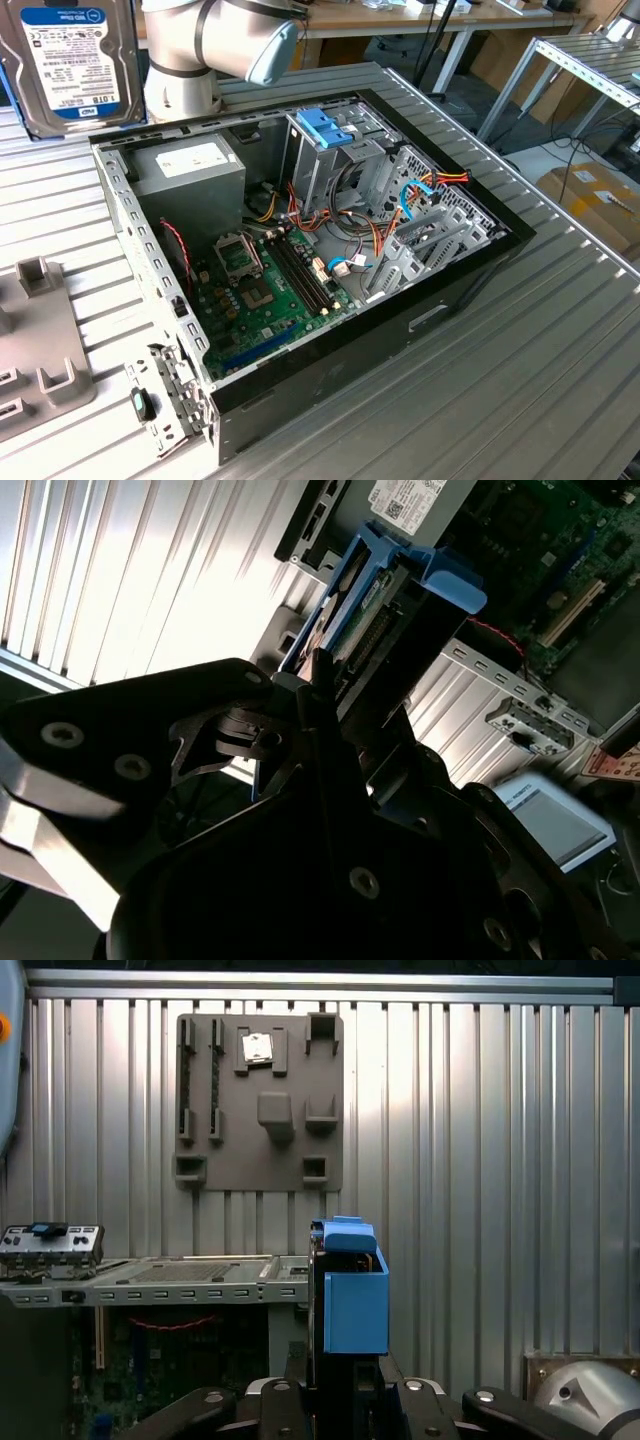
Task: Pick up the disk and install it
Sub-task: 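Pick up the disk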
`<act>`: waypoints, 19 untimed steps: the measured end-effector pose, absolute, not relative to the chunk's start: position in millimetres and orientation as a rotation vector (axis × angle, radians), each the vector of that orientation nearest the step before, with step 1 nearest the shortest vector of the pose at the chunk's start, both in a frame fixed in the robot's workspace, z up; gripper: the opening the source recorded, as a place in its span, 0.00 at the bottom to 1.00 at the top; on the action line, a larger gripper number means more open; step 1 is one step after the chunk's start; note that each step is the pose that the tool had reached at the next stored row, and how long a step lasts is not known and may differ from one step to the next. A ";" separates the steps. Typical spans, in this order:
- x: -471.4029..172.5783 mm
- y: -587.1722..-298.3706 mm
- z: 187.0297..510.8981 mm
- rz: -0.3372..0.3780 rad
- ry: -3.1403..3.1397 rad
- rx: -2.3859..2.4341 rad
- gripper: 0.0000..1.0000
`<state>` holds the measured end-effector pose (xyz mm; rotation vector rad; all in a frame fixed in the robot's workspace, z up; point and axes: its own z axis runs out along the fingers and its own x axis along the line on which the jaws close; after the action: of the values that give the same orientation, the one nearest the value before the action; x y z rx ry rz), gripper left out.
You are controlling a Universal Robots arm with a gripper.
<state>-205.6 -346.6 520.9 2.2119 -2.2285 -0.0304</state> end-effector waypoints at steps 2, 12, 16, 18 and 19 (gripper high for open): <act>-200.5 -346.6 520.9 -0.030 -2.229 2.212 0.35; -153.6 -346.6 520.8 -0.030 -2.229 2.212 0.35; -142.7 -346.6 520.9 -0.030 -2.229 2.212 0.35; -140.7 -346.6 520.9 -0.030 -2.229 2.212 0.35; -139.7 -346.6 520.9 -0.030 -2.228 2.212 0.35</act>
<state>-139.7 -346.6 520.9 2.2118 -2.2285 -0.0304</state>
